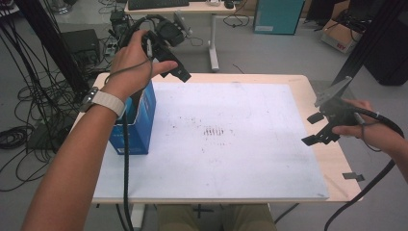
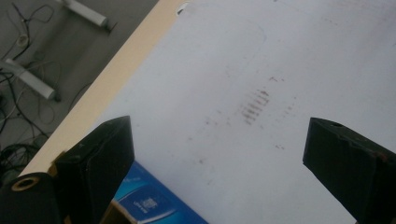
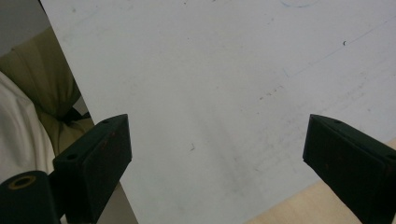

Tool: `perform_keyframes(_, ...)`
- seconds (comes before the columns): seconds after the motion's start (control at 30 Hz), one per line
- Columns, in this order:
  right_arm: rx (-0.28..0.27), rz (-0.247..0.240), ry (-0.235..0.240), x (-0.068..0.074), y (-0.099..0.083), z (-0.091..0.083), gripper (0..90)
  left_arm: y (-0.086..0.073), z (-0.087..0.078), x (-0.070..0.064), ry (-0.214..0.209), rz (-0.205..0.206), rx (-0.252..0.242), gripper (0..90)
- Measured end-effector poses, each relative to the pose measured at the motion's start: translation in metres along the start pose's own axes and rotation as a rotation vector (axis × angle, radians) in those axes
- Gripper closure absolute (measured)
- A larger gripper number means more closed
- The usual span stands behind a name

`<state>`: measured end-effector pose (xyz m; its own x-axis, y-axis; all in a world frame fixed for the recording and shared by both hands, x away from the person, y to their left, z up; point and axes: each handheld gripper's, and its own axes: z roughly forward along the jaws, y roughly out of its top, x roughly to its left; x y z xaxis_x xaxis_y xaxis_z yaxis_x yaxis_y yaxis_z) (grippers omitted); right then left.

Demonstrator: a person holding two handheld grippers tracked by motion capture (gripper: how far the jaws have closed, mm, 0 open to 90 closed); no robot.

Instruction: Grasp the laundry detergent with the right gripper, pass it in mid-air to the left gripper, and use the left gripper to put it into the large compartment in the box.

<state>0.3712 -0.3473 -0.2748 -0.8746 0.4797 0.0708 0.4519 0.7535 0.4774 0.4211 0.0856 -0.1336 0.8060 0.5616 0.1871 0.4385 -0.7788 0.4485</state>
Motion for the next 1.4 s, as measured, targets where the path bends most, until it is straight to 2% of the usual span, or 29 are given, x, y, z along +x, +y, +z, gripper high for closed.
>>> perform_keyframes(0.2, -0.002, 0.005, 0.0, -0.001, -0.001, 0.003, 7.7, 0.01, 0.017, -0.015, -0.034, 0.075, 0.02, 8.9)
perform_keyframes(0.4, 0.002, 0.004, 0.002, 0.0, 0.0, 0.005, 7.7, 0.014, 0.03, -0.03, -0.072, 0.112, 0.034, 8.9)
perform_keyframes(0.5, 0.0, 0.003, 0.003, 0.0, 0.002, 0.005, 7.7, 0.015, 0.035, -0.036, -0.071, 0.133, 0.043, 8.9)
perform_keyframes(0.63, -0.001, 0.001, 0.006, 0.0, 0.003, 0.006, 7.7, 0.016, 0.043, -0.042, -0.086, 0.134, 0.051, 9.0)
perform_keyframes(0.73, -0.006, 0.004, 0.007, 0.001, 0.003, 0.006, 7.7, 0.017, 0.049, -0.043, -0.085, 0.152, 0.063, 9.0)
perform_keyframes(0.8, -0.004, 0.025, 0.005, 0.003, 0.003, 0.007, 7.7, 0.017, 0.052, -0.045, -0.095, 0.148, 0.069, 9.1)
perform_keyframes(0.87, -0.004, 0.008, 0.009, 0.001, 0.001, 0.007, 7.7, 0.016, 0.056, -0.045, -0.096, 0.153, 0.065, 9.1)
perform_keyframes(1.0, -0.009, 0.011, 0.005, 0.003, -0.002, 0.007, 7.6, 0.016, 0.061, -0.047, -0.103, 0.149, 0.071, 9.1)
perform_keyframes(1.03, -0.008, 0.01, 0.007, 0.002, -0.003, 0.006, 7.7, 0.016, 0.062, -0.047, -0.096, 0.159, 0.071, 9.1)
perform_keyframes(1.13, -0.008, 0.019, 0.003, 0.002, -0.004, 0.006, 7.6, 0.015, 0.065, -0.048, -0.109, 0.148, 0.083, 9.1)
perform_keyframes(1.4, -0.008, 0.011, -0.001, 0.001, -0.002, 0.008, 7.6, 0.014, 0.066, -0.046, -0.101, 0.145, 0.08, 9.1)
